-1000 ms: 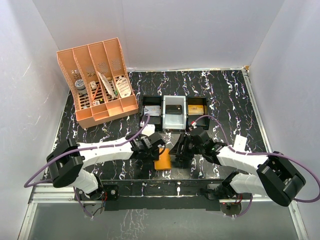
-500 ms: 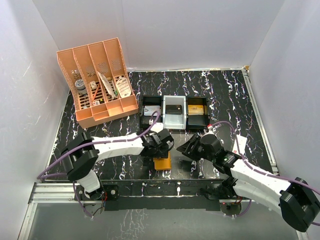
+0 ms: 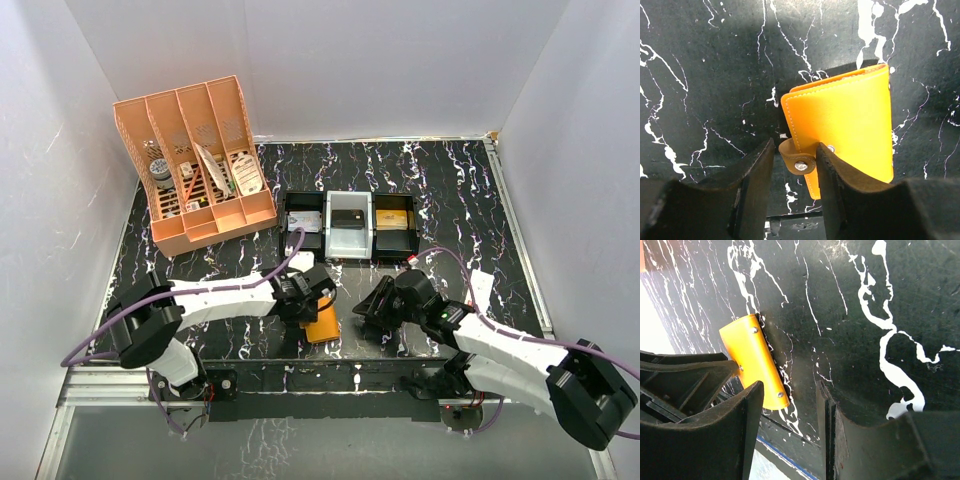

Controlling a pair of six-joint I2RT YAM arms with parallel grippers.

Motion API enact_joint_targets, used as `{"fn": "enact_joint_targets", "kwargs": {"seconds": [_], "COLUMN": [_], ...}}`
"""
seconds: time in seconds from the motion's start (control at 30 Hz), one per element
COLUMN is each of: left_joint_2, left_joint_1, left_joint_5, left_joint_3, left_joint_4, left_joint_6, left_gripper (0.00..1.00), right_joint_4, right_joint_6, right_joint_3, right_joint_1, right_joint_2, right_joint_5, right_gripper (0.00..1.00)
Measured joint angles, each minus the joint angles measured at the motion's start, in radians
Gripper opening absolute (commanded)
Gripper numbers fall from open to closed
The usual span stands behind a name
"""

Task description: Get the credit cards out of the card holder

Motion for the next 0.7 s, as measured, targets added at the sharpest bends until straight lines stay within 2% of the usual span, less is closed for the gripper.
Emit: {"fn": "enact_joint_targets", "kwargs": {"seconds": [0.17, 0.4, 0.7], "left_joint_2": [-0.064, -0.09, -0.175], "left_joint_1": [0.0, 0.0, 0.0], "left_joint_5": [0.003, -0.003, -0.005], "left_joint_3": [-0.066, -0.078, -0.206], "left_joint_4": [0.028, 0.029, 0.058], "left_joint_6": [-0.027, -0.029, -0.065], "left_gripper": [0.32, 0.31, 0.51], "right_joint_4": [0.022, 0.067, 0.127], "right_joint_6": [0.004, -0.035, -0.057], "right_joint_3": [0.0, 0.022, 0.093], "right_joint_1": [0.0, 0.0, 0.0], "right_joint_2": [0.014, 0.088, 0.183], "right_joint_5": [-0.041, -0.099, -0.159], "right_gripper": [0.44, 0.44, 0.45]}}
